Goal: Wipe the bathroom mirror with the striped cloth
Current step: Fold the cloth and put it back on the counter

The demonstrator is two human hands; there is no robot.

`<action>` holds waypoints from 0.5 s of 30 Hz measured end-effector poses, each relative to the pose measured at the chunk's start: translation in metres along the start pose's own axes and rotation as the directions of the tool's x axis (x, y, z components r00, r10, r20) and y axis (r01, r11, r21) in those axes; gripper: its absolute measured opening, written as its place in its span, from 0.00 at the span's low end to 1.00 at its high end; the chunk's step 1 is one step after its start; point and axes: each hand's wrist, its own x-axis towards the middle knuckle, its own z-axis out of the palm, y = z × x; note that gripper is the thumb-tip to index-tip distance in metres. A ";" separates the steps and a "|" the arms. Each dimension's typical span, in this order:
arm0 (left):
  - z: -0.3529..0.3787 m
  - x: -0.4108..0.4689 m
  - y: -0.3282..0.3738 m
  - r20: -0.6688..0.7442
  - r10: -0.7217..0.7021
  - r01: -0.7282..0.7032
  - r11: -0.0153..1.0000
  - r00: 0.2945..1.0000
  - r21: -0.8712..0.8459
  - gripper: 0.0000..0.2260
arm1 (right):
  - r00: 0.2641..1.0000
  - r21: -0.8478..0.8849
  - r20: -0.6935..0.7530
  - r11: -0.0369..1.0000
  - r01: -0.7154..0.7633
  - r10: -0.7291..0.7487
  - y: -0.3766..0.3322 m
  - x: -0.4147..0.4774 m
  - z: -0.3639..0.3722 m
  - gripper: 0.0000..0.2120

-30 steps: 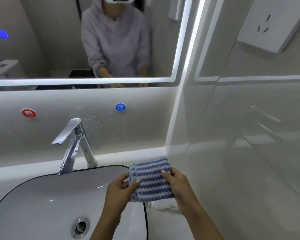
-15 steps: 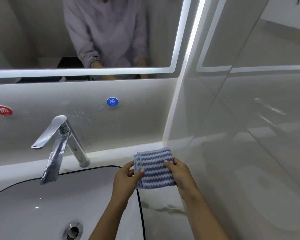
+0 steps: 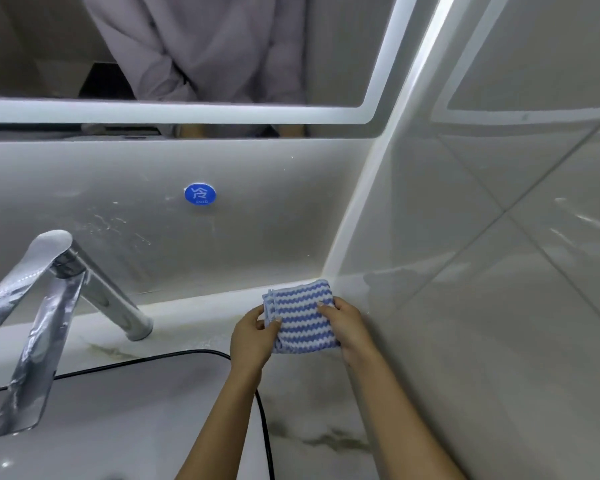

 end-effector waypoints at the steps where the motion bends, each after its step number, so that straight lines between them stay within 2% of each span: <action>1: 0.003 0.006 -0.001 -0.009 -0.007 0.007 1.000 1.000 0.019 0.15 | 1.000 0.004 0.000 1.000 -0.014 0.014 0.003 0.006 0.002 0.04; 6: 0.019 0.023 -0.019 -0.045 -0.082 0.086 0.992 0.996 0.089 0.16 | 0.998 -0.030 -0.009 0.997 -0.065 0.065 0.022 0.030 0.005 0.04; 10: 0.038 0.025 -0.033 -0.155 -0.195 0.205 0.977 0.969 0.054 0.15 | 0.994 -0.075 -0.006 0.992 -0.106 0.106 0.041 0.039 0.006 0.04; 15: 0.049 0.023 -0.051 -0.185 -0.291 0.308 0.949 0.938 0.070 0.15 | 0.984 -0.064 -0.011 0.981 -0.181 0.180 0.066 0.044 0.003 0.08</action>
